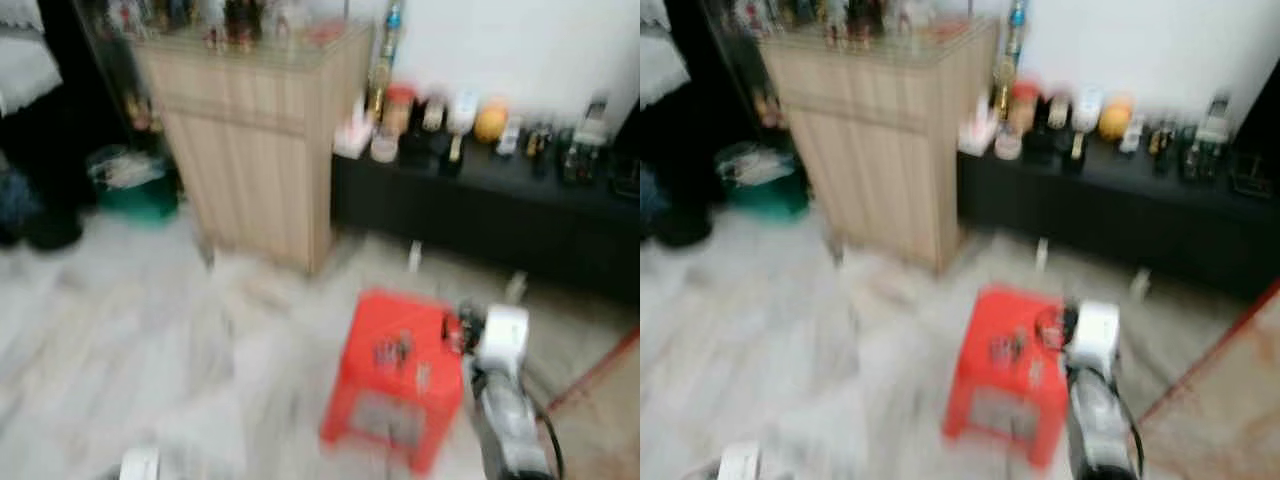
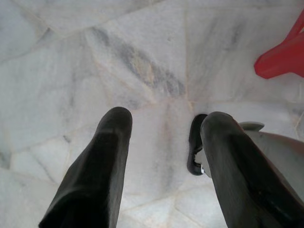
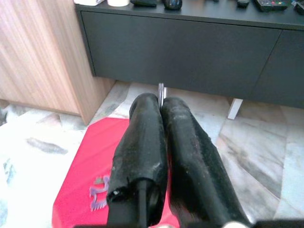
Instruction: Hang keys on a hook
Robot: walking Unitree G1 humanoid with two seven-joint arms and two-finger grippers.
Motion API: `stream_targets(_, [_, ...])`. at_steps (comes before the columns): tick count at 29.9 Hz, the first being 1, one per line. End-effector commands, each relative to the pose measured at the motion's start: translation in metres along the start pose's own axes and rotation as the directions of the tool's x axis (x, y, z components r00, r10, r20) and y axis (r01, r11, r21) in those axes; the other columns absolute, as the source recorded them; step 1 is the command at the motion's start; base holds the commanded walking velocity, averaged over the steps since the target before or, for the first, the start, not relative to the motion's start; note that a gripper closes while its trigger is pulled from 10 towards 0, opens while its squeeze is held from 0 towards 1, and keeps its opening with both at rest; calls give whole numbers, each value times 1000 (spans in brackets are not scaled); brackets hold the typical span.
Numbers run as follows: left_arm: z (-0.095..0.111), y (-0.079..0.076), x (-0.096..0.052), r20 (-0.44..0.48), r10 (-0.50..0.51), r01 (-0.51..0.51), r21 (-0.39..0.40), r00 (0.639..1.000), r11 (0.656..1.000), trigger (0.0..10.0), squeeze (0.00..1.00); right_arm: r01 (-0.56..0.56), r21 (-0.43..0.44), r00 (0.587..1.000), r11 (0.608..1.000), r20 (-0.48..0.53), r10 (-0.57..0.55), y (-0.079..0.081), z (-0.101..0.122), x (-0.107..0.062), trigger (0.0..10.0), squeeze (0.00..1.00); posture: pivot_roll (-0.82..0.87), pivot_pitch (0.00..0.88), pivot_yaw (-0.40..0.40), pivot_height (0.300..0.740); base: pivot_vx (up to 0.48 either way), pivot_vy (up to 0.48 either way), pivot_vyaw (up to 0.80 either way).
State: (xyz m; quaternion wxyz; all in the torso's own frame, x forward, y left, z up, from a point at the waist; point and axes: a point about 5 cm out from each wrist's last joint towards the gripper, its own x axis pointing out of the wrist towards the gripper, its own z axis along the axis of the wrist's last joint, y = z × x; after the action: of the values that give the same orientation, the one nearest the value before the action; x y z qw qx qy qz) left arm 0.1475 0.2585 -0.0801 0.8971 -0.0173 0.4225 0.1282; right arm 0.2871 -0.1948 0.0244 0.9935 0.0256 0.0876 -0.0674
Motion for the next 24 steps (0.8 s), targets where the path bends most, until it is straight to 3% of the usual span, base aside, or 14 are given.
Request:
stream_targets(1, [-7,1,-2,-26,-1,1,3,1000,1000,10000,0,26,-3,1000,1000,10,-26,-9,2,-1,10000,0,19,0,-38,740,-326,0,0])
stream_targets(13, [-12,-2,-3,-47,12,-12,8,999,1000,10000,0,28,-14,1000,999,10,-28,-10,5,3,10000,0,29,0,-55,740,-44,0,0])
stream_targets(24, [-14,-4,-3,-39,18,-17,15,999,1000,10000,0,28,-8,1000,1000,0,-28,-8,3,3,10000,0,22,0,-48,740,0,0,-781])
